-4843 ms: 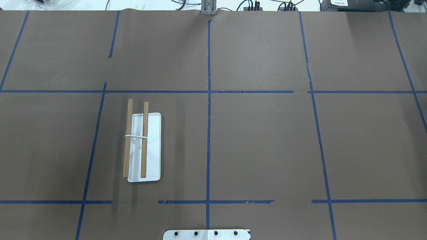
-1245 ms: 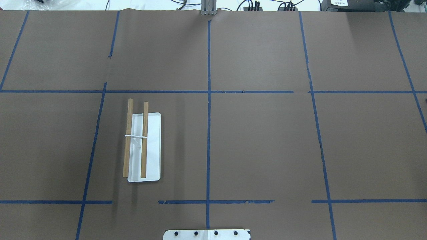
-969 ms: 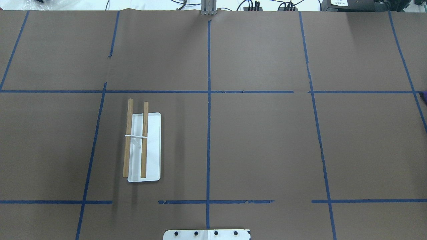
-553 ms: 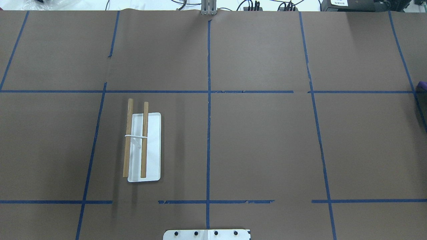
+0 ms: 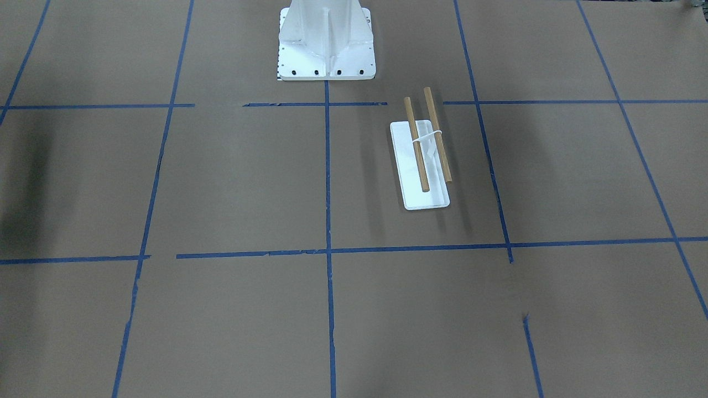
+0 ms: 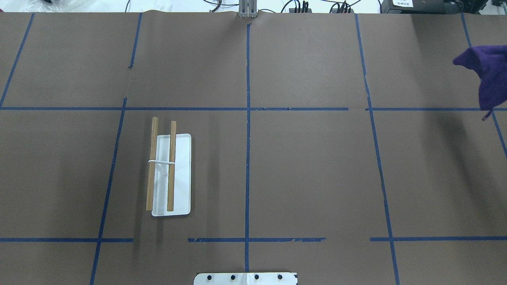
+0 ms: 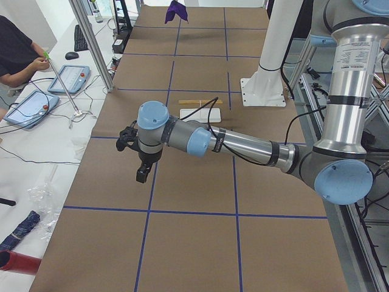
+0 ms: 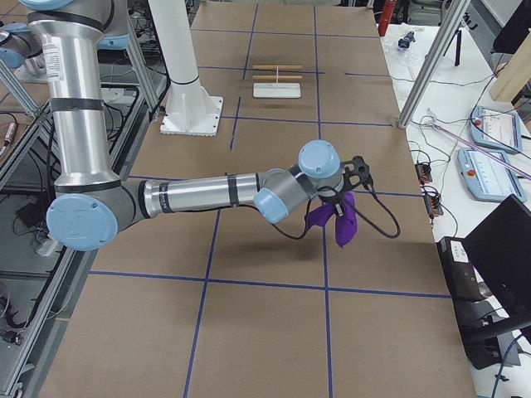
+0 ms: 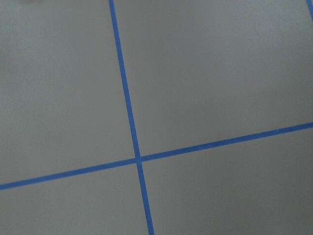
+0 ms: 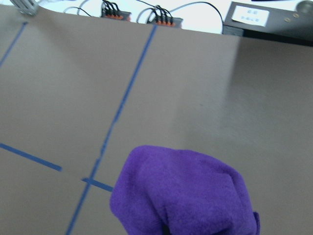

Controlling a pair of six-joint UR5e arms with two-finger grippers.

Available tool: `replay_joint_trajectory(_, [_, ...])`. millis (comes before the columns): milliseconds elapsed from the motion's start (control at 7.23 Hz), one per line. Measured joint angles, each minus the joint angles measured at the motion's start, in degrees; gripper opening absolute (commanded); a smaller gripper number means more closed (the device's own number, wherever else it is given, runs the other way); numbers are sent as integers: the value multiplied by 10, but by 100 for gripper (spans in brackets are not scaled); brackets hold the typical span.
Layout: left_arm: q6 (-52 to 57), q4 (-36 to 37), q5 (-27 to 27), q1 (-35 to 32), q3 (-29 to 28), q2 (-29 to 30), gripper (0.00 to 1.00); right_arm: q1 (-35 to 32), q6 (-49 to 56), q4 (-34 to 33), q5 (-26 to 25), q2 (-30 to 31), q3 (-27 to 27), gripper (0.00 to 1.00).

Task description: Hang towel on rack

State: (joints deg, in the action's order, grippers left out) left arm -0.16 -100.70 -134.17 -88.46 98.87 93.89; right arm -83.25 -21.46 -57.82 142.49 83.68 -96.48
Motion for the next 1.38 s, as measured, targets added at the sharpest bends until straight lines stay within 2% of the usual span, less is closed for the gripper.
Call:
replay_joint_trajectory(277, [-83, -101, 1, 30, -16, 25, 100, 60, -87, 1, -36, -56, -45, 0])
replay_joint_trajectory(415, [-159, -141, 1, 56, -17, 43, 100, 105, -128, 1, -77, -75, -71, 0])
replay_joint_trajectory(830, [-430, -289, 1, 134, -21, 92, 100, 261, -252, 1, -227, -134, -134, 0])
replay_joint_trajectory(1245, [-690, -415, 0, 209, -18, 129, 100, 424, -349, 1, -420, -177, -180, 0])
replay_joint_trajectory(1384, [-785, -467, 0, 234, -20, 143, 100, 462, -364, 1, -465, -190, -188, 0])
